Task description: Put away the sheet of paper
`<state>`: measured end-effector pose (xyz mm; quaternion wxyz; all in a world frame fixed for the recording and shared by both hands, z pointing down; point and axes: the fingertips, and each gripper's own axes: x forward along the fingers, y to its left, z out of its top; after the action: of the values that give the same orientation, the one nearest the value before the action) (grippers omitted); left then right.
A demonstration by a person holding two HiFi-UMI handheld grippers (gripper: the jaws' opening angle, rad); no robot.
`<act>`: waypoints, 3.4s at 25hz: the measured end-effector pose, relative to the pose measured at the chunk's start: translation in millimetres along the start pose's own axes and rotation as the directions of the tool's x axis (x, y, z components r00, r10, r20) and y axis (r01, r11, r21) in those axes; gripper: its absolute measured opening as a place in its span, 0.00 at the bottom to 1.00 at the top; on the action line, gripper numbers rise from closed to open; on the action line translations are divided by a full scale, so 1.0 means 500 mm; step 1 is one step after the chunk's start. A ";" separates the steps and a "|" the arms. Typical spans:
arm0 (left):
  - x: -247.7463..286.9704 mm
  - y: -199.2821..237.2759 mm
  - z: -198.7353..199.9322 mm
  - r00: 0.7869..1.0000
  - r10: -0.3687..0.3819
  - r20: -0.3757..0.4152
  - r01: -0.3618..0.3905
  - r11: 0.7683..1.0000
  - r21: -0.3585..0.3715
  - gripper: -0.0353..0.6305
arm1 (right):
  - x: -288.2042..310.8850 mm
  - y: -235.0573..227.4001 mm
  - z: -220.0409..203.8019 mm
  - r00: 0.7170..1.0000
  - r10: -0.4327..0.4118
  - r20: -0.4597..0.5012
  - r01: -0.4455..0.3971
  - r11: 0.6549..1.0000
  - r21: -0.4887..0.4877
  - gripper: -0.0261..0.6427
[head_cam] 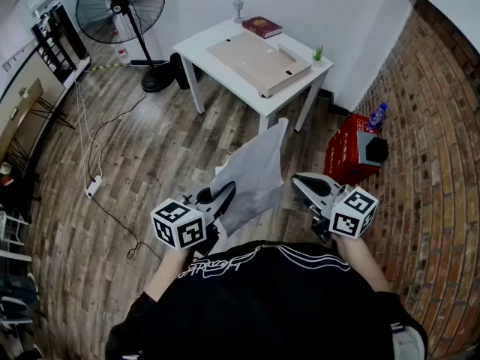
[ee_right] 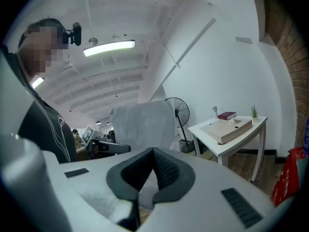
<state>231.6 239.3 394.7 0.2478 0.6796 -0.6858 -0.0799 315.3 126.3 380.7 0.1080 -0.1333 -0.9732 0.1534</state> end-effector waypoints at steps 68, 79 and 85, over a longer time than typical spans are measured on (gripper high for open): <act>0.448 0.861 0.463 0.989 -0.076 -0.128 0.068 0.996 -0.060 0.10 | 0.670 -0.660 0.232 0.973 -0.223 0.057 0.205 0.954 0.219 0.04; 0.559 1.061 0.622 0.947 -0.237 -0.215 0.236 0.971 -0.029 0.10 | 0.821 -0.744 0.349 0.900 -0.417 0.128 0.376 0.890 0.257 0.04; 0.643 1.104 0.662 0.905 -0.338 -0.259 0.342 0.939 -0.032 0.10 | 0.840 -0.778 0.363 0.833 -0.525 0.175 0.467 0.836 0.286 0.04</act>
<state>-394.4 -113.2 429.4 0.3133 0.7949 -0.5189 -0.0269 -213.5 -156.4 410.5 0.0374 0.1591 -0.9551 0.2472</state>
